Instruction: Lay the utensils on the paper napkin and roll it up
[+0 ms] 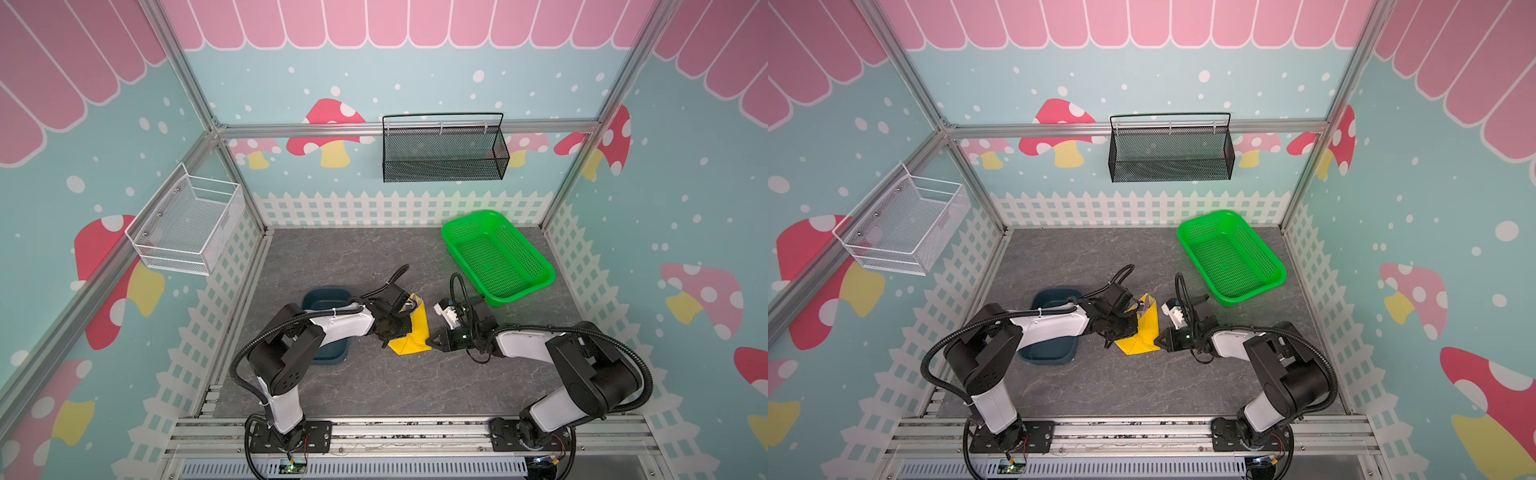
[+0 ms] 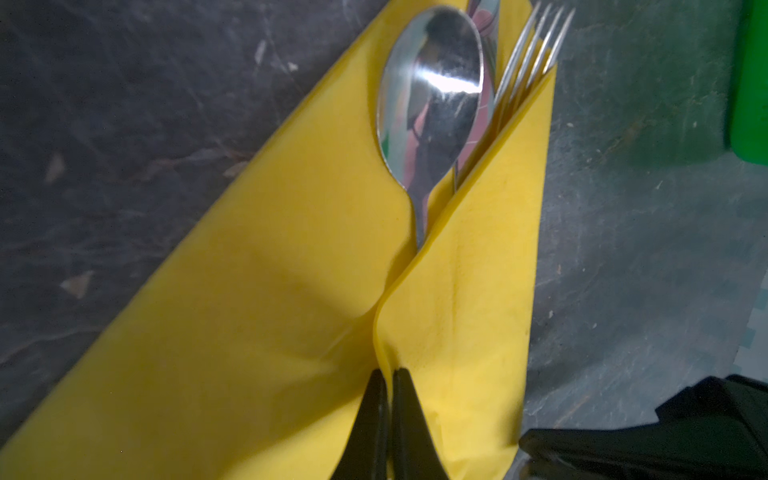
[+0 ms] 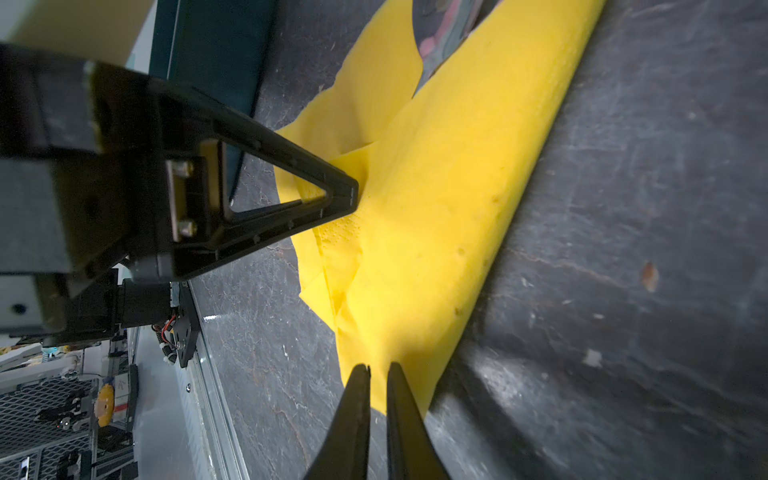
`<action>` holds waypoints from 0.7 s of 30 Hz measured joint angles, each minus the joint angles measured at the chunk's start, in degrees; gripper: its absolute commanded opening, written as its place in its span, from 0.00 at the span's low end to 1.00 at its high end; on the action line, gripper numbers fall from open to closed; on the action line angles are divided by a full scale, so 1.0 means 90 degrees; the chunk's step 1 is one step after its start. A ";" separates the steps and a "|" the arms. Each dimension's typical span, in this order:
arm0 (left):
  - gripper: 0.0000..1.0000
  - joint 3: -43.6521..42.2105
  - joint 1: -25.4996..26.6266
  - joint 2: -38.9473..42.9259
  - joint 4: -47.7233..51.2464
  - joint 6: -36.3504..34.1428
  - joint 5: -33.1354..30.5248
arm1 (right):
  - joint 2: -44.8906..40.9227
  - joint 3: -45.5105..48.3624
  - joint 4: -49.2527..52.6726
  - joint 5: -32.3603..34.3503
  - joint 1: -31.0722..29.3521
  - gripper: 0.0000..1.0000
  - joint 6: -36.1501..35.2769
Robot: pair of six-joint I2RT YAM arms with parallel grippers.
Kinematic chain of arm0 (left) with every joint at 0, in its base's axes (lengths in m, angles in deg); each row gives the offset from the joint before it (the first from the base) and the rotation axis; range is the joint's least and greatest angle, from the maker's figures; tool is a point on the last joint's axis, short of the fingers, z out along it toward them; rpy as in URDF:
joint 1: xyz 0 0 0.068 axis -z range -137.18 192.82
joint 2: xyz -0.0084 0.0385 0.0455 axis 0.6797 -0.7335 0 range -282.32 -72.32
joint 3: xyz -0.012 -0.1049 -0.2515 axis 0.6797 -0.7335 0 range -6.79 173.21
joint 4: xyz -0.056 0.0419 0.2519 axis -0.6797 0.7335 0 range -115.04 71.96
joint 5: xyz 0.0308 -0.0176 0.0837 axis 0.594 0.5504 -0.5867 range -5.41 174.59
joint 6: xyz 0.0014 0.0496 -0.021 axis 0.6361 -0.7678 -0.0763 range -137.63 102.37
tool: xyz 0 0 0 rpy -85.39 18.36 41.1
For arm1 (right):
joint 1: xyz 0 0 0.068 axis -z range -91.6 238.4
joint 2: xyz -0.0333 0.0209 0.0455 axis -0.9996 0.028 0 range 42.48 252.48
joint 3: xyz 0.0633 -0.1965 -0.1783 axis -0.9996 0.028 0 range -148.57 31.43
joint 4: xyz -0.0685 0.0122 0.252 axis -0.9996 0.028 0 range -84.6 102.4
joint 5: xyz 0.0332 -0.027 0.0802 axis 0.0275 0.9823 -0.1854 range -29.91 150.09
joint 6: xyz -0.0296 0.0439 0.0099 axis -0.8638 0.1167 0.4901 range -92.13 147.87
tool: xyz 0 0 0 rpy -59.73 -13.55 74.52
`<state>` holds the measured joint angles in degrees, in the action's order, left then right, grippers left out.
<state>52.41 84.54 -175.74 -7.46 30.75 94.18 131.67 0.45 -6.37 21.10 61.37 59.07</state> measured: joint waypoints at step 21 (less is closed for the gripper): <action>0.08 0.0036 0.0010 0.0000 0.0032 -0.0073 -0.0112 | -0.0019 -0.0138 0.0129 0.0177 -0.0056 0.15 -0.0007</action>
<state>52.74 84.62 -175.74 -7.17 30.10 93.17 131.50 -0.80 -5.21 22.70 60.87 59.00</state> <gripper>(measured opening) 0.082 0.153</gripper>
